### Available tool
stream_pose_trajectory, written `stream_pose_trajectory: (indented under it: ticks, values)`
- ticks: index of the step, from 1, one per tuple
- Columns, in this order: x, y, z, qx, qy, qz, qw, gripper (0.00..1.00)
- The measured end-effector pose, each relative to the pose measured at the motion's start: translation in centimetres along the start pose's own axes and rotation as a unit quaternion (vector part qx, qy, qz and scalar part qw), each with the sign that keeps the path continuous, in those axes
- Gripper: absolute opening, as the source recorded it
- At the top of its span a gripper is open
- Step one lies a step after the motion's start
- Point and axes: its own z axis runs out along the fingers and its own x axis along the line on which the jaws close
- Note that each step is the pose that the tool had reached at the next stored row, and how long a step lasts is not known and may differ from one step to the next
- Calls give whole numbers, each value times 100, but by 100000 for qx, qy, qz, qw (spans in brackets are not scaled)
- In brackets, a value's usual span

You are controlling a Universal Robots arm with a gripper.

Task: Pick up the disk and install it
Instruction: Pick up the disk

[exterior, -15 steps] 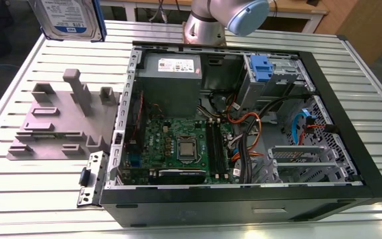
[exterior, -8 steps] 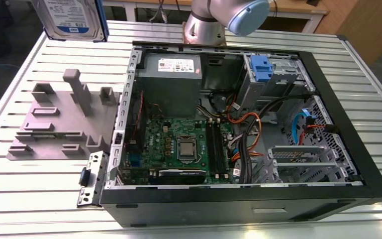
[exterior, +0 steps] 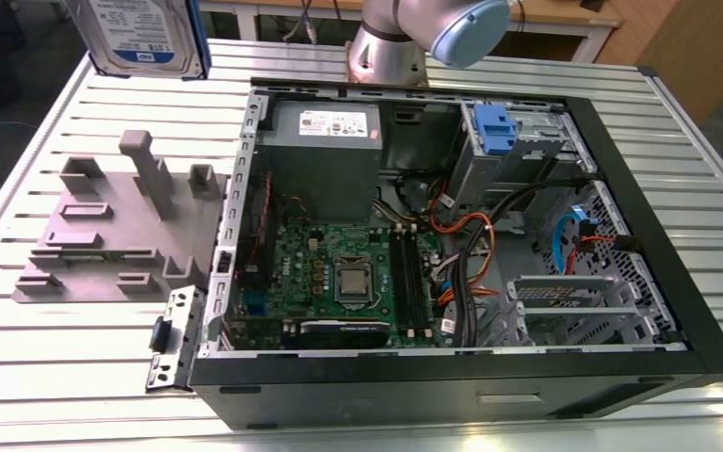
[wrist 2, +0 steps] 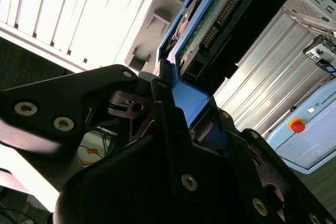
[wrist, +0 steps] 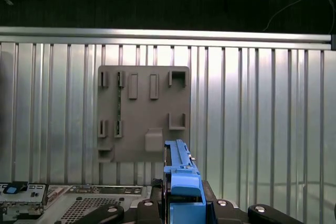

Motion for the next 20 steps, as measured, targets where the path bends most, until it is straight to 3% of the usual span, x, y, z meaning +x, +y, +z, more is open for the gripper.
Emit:
stream_pose_trajectory:
  ticks: [20]
  values:
    - [0, -136, -1, -2, 1, -2, 100000, 36]
